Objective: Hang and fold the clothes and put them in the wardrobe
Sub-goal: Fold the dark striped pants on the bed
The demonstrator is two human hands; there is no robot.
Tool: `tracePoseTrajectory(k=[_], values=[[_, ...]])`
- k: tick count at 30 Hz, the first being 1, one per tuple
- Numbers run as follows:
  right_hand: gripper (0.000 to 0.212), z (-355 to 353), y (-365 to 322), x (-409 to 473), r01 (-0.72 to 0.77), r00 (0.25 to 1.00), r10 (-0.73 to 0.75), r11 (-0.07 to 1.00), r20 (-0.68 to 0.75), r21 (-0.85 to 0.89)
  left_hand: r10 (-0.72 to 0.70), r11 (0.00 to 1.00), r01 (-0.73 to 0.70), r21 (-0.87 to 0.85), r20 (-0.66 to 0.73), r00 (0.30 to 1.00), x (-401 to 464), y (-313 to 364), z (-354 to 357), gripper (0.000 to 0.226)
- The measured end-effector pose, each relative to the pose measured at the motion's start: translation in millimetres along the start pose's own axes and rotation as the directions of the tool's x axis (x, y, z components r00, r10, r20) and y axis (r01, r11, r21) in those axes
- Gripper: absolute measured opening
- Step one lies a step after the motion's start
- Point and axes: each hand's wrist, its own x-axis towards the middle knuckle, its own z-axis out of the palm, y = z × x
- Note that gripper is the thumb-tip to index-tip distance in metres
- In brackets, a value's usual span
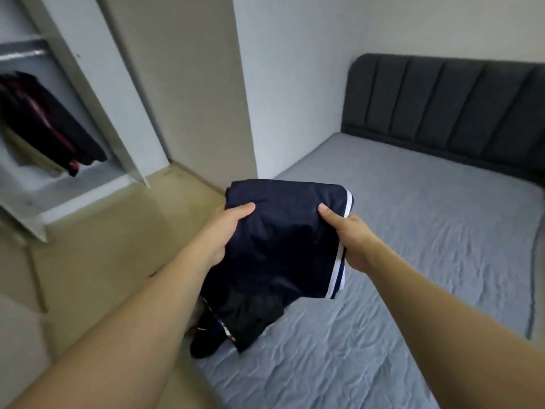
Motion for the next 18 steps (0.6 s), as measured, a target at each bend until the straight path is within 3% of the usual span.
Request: tracePoseTrajectory(k=[4,9,16,18], values=[[0.045,141,-78,-6,0.083,0.990,-0.082,0.997,0.112,-0.007,0.121,0.992,-0.125,-0.017,-0.158,0.980,-40,111,-114,0.037],[0.044,297,-129,8,0.157,0.946,-0.150,0.988,0.286,-0.003,0.202,0.970,-0.237,-0.050,-0.372,0.906,-53,183,-241,0.021],[0.022,493,-168,95,0.239,0.866,-0.230,0.970,0.444,0.038,0.288,0.937,-0.350,-0.011,-0.547,0.786,16,239,-420,0.049],[0.025,551,-180,133,0.269,0.844,-0.255,0.962,0.472,0.038,0.313,0.927,-0.376,0.012,-0.580,0.752,50,256,-470,0.044]])
